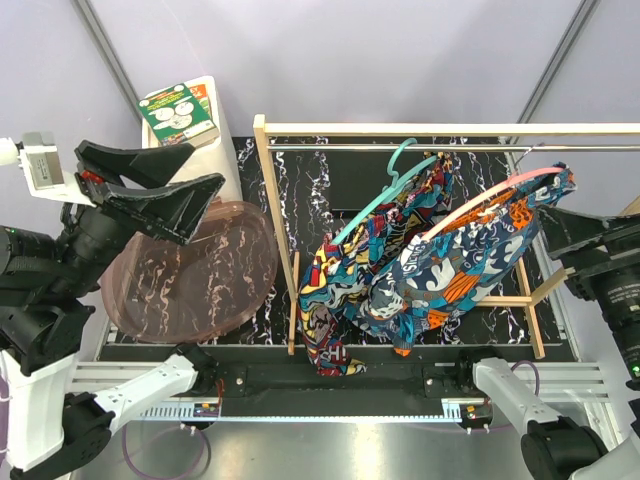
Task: Remove the shorts from the hanger
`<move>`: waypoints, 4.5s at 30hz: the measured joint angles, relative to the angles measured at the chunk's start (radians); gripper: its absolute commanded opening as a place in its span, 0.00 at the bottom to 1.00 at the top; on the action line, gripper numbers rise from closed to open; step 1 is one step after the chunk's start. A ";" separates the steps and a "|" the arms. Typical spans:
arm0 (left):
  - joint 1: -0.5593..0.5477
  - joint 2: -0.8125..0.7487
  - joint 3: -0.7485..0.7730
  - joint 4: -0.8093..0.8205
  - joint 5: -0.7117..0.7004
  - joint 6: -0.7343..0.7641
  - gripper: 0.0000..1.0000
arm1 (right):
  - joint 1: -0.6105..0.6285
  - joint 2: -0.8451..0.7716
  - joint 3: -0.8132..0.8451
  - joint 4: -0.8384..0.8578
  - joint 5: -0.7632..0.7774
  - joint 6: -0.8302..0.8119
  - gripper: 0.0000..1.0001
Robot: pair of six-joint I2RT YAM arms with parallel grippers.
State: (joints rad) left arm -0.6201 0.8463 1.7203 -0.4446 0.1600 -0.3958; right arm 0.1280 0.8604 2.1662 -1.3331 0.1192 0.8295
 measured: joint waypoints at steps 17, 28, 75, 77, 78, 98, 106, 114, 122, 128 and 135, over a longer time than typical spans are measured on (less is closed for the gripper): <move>-0.006 0.022 -0.108 -0.065 0.131 -0.200 0.99 | 0.000 -0.026 -0.228 -0.037 -0.232 0.025 1.00; -0.336 0.127 -0.144 -0.097 0.002 -0.222 0.93 | 0.000 -0.053 -0.276 -0.050 -0.458 -0.039 1.00; -0.782 0.356 -0.007 -0.273 -0.608 0.079 0.00 | -0.001 0.204 0.019 0.125 -0.843 -0.269 1.00; -0.786 0.356 -0.002 -0.274 -0.607 0.085 0.00 | -0.001 0.212 0.043 0.113 -0.843 -0.285 1.00; -0.787 0.356 0.001 -0.275 -0.607 0.085 0.00 | -0.001 0.214 0.052 0.108 -0.843 -0.293 1.00; -0.787 0.177 -0.283 0.016 -0.636 0.355 0.00 | -0.002 0.217 0.059 0.079 -0.798 -0.352 1.00; -0.787 0.153 -0.333 0.153 -0.628 0.591 0.00 | -0.002 0.227 0.058 0.079 -0.791 -0.352 1.00; -0.787 0.151 -0.355 0.219 -0.623 0.826 0.00 | -0.002 0.241 0.058 0.077 -0.789 -0.355 1.00; -0.785 0.139 -0.375 0.245 -0.612 0.992 0.00 | -0.002 0.248 0.048 0.069 -0.782 -0.371 1.00; -0.785 0.121 -0.385 0.269 -0.602 1.098 0.00 | -0.002 0.247 0.003 0.071 -0.771 -0.388 1.00; -0.785 0.137 -0.352 0.248 -0.582 1.173 0.00 | -0.002 0.255 -0.008 0.065 -0.768 -0.389 1.00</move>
State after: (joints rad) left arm -1.4048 0.9833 1.3682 -0.1963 -0.4217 0.7773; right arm 0.1261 1.1156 2.1578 -1.2682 -0.6483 0.4408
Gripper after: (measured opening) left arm 0.191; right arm 0.994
